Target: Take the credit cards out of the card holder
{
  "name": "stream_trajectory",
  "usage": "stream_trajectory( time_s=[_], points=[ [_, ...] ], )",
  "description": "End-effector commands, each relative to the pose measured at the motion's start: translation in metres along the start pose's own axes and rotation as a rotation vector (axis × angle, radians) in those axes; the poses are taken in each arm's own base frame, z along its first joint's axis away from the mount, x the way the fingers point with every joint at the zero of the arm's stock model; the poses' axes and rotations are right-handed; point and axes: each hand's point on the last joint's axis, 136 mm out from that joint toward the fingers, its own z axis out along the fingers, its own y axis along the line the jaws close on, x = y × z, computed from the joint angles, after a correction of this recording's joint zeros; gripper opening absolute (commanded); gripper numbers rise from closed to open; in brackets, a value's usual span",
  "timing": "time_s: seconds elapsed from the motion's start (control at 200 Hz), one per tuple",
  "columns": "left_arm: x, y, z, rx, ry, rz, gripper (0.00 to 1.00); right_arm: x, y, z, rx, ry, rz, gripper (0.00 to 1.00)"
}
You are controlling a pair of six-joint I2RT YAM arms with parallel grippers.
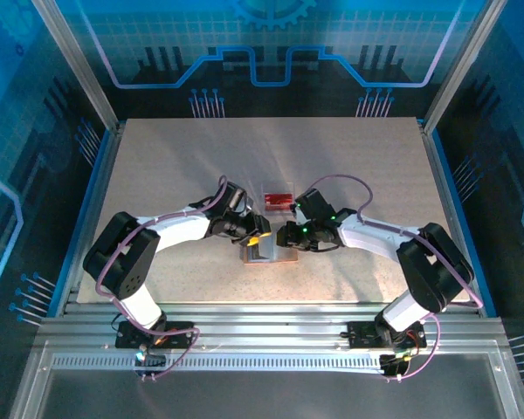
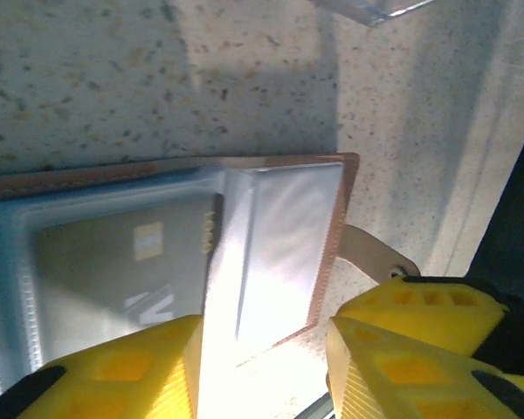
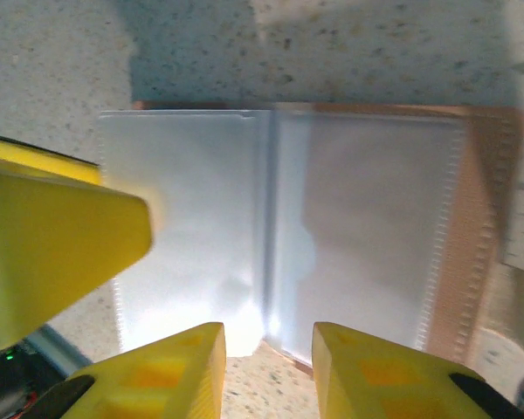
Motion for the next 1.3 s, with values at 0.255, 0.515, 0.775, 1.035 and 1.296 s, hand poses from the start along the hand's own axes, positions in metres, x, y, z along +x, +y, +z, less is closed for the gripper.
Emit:
stream_trajectory(
  time_s=[0.255, 0.515, 0.775, 1.035, 1.296],
  points=[
    [0.009, -0.033, 0.021, 0.054, 0.077, 0.042, 0.44, -0.007, -0.029, -0.035, 0.152, -0.086, 0.005, 0.33],
    [0.013, -0.039, 0.04, 0.049, 0.118, 0.047, 0.45, -0.004, -0.039, -0.049, 0.158, -0.126, 0.032, 0.34],
    [0.016, -0.031, 0.059, 0.023, 0.153, 0.03, 0.45, -0.001, -0.042, -0.054, 0.149, -0.137, 0.049, 0.34],
    [0.019, -0.03, 0.066, 0.016, 0.166, 0.025, 0.46, 0.0, -0.046, -0.059, 0.137, -0.155, 0.063, 0.34],
    [0.018, -0.038, 0.054, 0.028, 0.14, 0.048, 0.47, -0.004, -0.035, -0.06, 0.085, -0.162, 0.067, 0.34]
  ],
)
